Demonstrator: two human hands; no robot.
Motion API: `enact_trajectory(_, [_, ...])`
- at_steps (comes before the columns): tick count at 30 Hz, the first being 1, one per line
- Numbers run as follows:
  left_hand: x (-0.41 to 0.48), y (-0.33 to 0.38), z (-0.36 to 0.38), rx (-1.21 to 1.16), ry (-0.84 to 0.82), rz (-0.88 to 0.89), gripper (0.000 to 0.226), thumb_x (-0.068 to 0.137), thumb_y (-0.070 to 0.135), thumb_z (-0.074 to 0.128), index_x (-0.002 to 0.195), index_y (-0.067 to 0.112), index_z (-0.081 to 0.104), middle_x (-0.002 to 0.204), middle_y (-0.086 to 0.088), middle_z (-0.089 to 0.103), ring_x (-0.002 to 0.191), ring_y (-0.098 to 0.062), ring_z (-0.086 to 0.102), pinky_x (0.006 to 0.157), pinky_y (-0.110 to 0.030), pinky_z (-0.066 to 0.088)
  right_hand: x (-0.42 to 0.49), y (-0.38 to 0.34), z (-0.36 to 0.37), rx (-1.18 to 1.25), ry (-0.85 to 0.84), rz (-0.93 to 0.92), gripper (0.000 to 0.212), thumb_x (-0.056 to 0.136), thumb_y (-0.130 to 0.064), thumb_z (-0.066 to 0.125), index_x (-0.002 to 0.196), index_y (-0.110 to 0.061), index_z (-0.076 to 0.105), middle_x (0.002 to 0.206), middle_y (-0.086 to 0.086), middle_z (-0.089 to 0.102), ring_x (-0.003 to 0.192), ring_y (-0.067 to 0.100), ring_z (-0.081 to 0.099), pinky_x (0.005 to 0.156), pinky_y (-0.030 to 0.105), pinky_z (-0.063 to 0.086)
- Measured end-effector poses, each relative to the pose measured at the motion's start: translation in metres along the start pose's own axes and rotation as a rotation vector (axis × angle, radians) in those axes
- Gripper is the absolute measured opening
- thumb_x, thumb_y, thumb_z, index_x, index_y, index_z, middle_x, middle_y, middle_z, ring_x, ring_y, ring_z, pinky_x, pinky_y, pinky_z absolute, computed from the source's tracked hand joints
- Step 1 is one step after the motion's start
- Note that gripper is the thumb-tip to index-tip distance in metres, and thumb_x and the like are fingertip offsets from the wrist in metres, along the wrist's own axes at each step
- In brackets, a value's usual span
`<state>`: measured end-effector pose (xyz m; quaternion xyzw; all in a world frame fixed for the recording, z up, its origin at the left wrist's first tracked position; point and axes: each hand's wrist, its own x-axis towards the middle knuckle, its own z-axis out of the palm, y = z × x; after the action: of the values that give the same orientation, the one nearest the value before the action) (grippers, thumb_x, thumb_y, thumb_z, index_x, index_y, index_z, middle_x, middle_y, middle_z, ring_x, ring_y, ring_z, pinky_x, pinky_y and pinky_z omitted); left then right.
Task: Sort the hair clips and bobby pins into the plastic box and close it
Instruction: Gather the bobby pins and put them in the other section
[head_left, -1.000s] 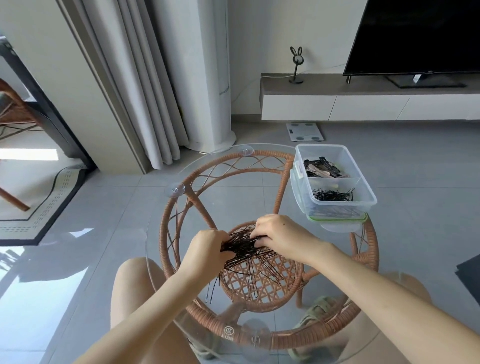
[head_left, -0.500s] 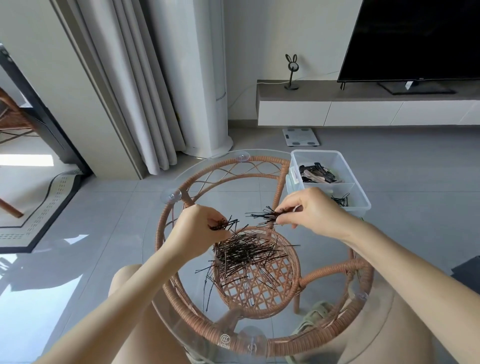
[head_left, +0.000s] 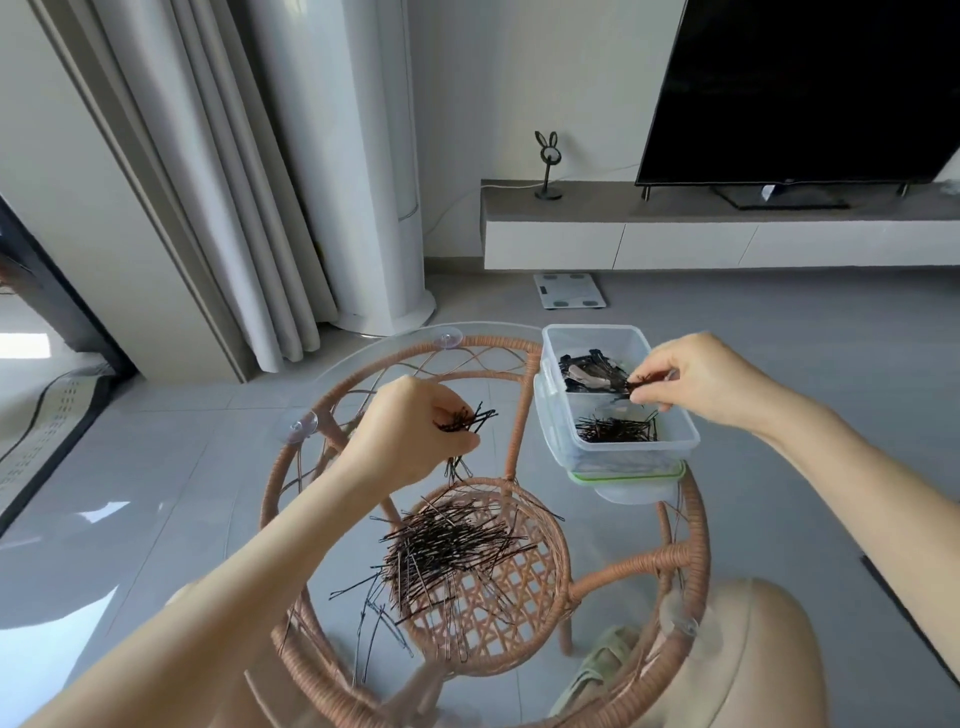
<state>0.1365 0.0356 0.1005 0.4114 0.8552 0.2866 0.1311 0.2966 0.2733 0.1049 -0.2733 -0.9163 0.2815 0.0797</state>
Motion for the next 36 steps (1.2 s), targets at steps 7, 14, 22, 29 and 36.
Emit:
enact_trajectory(7, [0.028,0.048,0.016,-0.020,-0.037,0.153,0.015,0.076,0.015,0.070,0.088,0.007,0.074,0.080,-0.012,0.075,0.073,-0.030,0.070,0.071,-0.039,0.058,0.011,0.025,0.028,-0.163,-0.196,0.031,0.027,0.077,-0.013,0.071,0.104,-0.013,0.069,0.103,0.000,0.069,0.086,0.008,0.059,0.079,0.018,0.040])
enact_trajectory(14, [0.080,0.088,0.053,0.071,-0.140,0.305,0.019,0.074,0.018,0.070,0.081,0.000,0.070,0.070,-0.013,0.065,0.061,-0.027,0.051,0.056,-0.027,0.042,0.000,0.044,0.021,-0.077,-0.045,0.035,0.019,0.082,-0.012,0.064,0.099,-0.019,0.071,0.101,-0.002,0.070,0.081,0.004,0.058,0.079,0.019,0.040])
enact_trajectory(22, [0.120,0.107,0.118,0.359,-0.370,0.446,0.025,0.078,0.019,0.069,0.101,0.010,0.071,0.103,-0.004,0.070,0.091,-0.023,0.061,0.075,-0.028,0.047,-0.016,0.057,0.018,-0.050,0.214,-0.010,0.021,0.086,-0.001,0.055,0.095,-0.009,0.072,0.100,0.006,0.072,0.088,0.018,0.063,0.080,0.024,0.044])
enact_trajectory(29, [0.113,0.105,0.105,0.212,-0.567,0.390,0.040,0.084,0.024,0.065,0.123,0.016,0.060,0.131,0.000,0.058,0.118,-0.018,0.055,0.101,-0.025,0.037,-0.026,0.052,0.019,-0.078,0.233,-0.045,0.021,0.086,-0.003,0.055,0.097,-0.012,0.072,0.098,0.004,0.072,0.088,0.019,0.064,0.077,0.022,0.043])
enact_trajectory(36, [0.067,0.059,0.048,-0.056,-0.282,0.284,0.023,0.091,0.024,0.055,0.108,0.019,0.069,0.115,0.001,0.068,0.098,-0.012,0.064,0.088,-0.024,0.050,-0.064,0.009,0.047,0.100,0.198,-0.168,0.017,0.085,-0.012,0.060,0.098,-0.014,0.071,0.094,-0.004,0.072,0.083,0.004,0.063,0.075,0.010,0.047])
